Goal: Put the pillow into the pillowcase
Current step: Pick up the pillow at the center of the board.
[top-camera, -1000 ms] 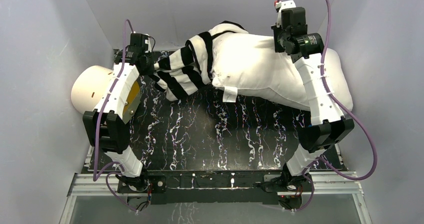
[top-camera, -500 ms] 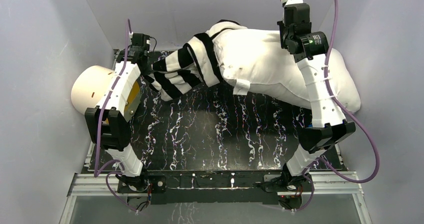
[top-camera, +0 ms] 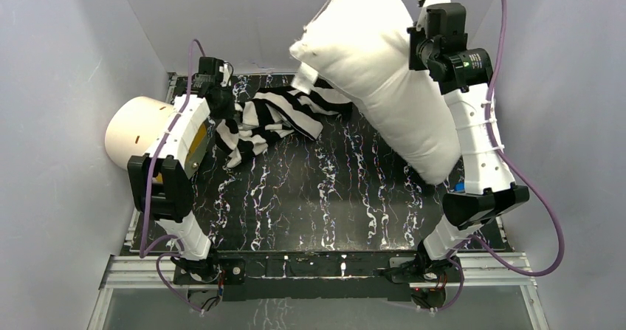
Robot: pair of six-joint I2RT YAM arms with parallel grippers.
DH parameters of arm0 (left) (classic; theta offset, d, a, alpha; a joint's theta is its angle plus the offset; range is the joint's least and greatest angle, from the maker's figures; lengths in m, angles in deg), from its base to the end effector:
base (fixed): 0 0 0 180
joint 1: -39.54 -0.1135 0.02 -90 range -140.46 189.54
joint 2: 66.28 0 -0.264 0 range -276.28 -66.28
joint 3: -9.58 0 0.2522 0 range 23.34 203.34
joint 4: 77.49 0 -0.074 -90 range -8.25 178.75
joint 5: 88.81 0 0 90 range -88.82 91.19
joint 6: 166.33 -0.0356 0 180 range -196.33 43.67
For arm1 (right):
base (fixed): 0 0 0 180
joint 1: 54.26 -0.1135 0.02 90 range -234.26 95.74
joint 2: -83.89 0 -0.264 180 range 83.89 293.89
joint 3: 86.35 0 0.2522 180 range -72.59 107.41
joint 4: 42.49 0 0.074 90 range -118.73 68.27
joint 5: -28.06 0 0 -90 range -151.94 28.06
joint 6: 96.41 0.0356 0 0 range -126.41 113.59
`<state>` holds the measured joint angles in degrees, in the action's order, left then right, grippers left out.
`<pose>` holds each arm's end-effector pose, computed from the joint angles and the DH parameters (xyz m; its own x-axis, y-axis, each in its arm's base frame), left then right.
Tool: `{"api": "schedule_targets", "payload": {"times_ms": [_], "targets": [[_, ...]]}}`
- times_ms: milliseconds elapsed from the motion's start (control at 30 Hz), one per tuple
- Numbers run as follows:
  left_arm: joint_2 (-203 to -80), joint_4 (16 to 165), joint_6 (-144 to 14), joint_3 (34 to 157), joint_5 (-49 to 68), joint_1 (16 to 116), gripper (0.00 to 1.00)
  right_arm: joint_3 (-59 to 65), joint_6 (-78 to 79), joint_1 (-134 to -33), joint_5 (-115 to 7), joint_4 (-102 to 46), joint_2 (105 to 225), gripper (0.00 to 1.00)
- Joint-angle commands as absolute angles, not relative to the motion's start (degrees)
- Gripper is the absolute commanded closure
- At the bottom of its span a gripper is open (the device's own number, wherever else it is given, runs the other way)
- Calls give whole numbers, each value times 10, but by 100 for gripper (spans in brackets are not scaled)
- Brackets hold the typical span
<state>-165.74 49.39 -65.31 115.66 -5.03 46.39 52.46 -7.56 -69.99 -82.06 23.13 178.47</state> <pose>0.3869 -0.0426 0.3236 -0.7154 -0.1054 -0.6907 -0.0940 0.9941 -0.0544 0.3131 0.0755 0.5134 -0.3521 -0.1187 -0.9284 0.0467 0.9885 -0.1441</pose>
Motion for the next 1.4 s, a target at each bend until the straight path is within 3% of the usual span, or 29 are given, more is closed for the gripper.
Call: {"api": "schedule_targets", "payload": {"times_ms": [0,267,533,933,1167,1367], "targets": [[-1616,514,-633,1155,77,460,100,584,-4,-721,-688,240,1751,100],[-1588,534,-633,1152,89,460,100,529,26,-725,-668,286,1663,100],[-1573,534,-638,1141,84,460,100,456,110,-725,-526,282,1565,100],[-1552,551,-639,1119,81,460,100,189,154,-725,-542,176,1565,100],[-1527,562,-635,1083,23,460,100,95,147,-726,-723,37,1649,100],[-1495,583,-632,1045,20,460,100,96,157,-725,-799,-26,1702,100]]}}
